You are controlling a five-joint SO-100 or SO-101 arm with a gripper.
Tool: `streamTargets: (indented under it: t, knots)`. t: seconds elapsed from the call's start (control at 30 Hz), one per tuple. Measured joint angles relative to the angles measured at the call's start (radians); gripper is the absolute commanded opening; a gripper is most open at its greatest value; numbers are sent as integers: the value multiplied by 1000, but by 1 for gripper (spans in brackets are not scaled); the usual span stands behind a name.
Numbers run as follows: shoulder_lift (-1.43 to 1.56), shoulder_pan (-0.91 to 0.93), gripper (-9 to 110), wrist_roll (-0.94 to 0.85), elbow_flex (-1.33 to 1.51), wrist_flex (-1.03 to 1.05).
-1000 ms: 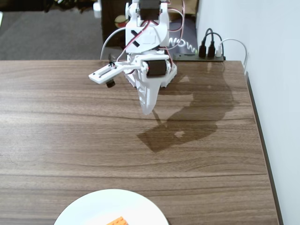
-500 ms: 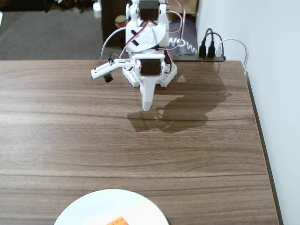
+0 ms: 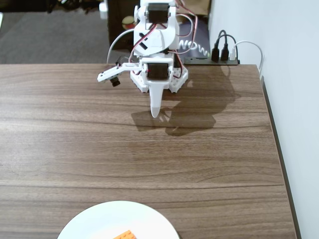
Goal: Grasp a lego block and put it on the plate.
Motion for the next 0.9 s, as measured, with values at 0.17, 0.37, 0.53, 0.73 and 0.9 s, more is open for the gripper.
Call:
streamTargets:
  t: [0.17,0.37,0.53,0.73,0.9]
  knots:
    - [12,18,1,15,0,6]
    - [18,41,1,35,0,6]
    - [18,38,1,37,0,6]
    - [18,38,1,37,0,6]
    - [18,38,1,37,0,6]
